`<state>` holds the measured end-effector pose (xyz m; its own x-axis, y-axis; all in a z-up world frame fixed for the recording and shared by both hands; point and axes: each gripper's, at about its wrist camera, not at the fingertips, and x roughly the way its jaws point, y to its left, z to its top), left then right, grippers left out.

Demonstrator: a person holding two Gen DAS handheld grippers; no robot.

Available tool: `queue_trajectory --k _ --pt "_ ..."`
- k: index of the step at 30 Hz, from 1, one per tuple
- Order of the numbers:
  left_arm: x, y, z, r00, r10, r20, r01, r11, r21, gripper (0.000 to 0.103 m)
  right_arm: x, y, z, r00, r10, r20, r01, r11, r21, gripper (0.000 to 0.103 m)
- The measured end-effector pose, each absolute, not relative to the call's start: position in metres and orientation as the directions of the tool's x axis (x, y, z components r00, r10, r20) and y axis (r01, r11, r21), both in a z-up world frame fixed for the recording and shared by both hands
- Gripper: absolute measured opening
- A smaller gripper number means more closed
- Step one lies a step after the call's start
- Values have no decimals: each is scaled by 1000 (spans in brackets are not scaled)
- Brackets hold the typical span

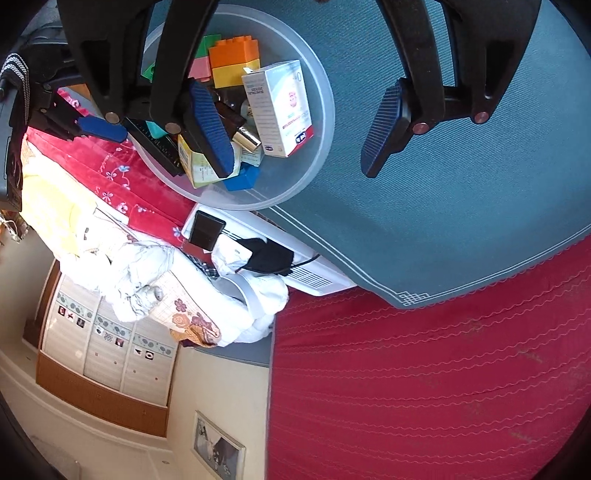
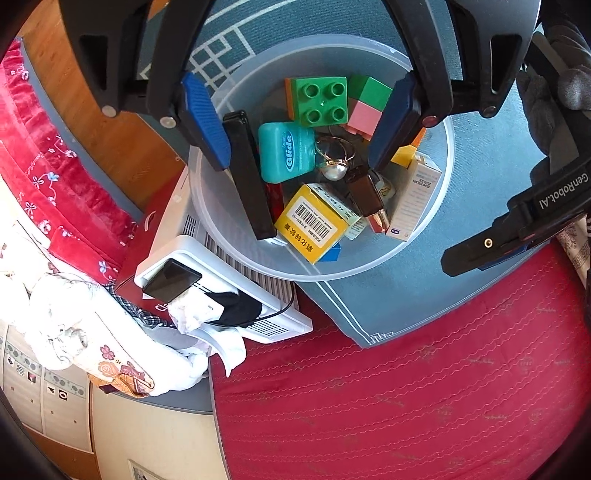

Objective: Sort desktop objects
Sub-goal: 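Withdraw both open tools from the bowl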

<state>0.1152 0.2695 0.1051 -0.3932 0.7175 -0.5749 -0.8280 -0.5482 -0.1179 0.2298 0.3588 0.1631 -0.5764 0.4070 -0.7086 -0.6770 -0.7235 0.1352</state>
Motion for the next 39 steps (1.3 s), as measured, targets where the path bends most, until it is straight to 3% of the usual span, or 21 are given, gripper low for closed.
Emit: queue_trajectory --k 7,17,30,39 --pt "114 249 110 -601 582 -549 -694 -720 -4 75 233 351 169 -540 455 -708 -704 -706 83 82" --pt "134 240 110 -685 452 -571 -608 -787 105 75 244 341 179 -536 495 -684 -712 -700 51 83" --pt "167 244 109 -532 555 -639 -730 -683 15 75 267 336 175 -542 488 -684 -712 -699 66 83" --pt "178 249 113 -507 596 -623 -765 -644 7 75 278 339 170 -544 478 -690 -718 -691 88 83"
